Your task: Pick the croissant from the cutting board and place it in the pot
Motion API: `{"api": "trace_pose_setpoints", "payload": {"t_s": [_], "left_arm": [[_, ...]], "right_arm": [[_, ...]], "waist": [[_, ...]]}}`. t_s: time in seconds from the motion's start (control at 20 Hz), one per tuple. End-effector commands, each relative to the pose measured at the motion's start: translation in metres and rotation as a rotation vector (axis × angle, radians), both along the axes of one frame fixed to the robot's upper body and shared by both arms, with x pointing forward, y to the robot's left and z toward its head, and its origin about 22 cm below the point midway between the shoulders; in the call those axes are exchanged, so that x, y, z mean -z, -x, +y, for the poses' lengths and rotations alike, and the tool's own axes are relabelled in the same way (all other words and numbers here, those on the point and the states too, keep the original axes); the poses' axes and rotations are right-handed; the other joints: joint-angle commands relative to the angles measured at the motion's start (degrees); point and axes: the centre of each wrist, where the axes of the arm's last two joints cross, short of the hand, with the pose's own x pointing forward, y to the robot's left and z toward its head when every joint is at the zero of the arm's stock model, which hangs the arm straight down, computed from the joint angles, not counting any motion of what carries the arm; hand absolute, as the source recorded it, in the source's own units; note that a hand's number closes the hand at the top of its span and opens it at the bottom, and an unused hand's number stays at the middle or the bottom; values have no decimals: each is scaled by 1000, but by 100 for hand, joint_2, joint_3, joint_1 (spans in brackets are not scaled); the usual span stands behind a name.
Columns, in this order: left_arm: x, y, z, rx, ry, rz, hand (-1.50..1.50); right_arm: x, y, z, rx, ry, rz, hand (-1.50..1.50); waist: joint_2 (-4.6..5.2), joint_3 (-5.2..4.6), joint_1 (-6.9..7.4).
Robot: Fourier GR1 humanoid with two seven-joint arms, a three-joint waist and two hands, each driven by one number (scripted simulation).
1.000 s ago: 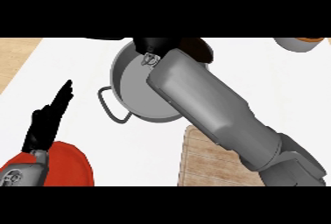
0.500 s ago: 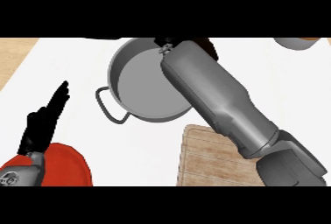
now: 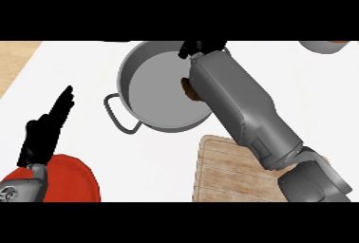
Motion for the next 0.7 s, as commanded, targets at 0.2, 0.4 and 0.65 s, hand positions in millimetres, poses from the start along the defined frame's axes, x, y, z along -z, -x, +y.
{"api": "trace_pose_setpoints", "payload": {"t_s": [0.2, 0.4, 0.65], "left_arm": [[-8, -3, 6, -6, 3, -22, 0], [3, 1, 0, 7, 4, 12, 0], [13, 6, -1, 9, -2, 8, 0]], "right_arm": [[-1, -3, 0, 6, -141, -185, -150], [-18, 1, 6, -34, -284, -453, -150], [-26, 5, 9, -13, -439, -514, -150]], "waist": [[-9, 0, 55], [-12, 7, -24], [-66, -3, 4]]}}
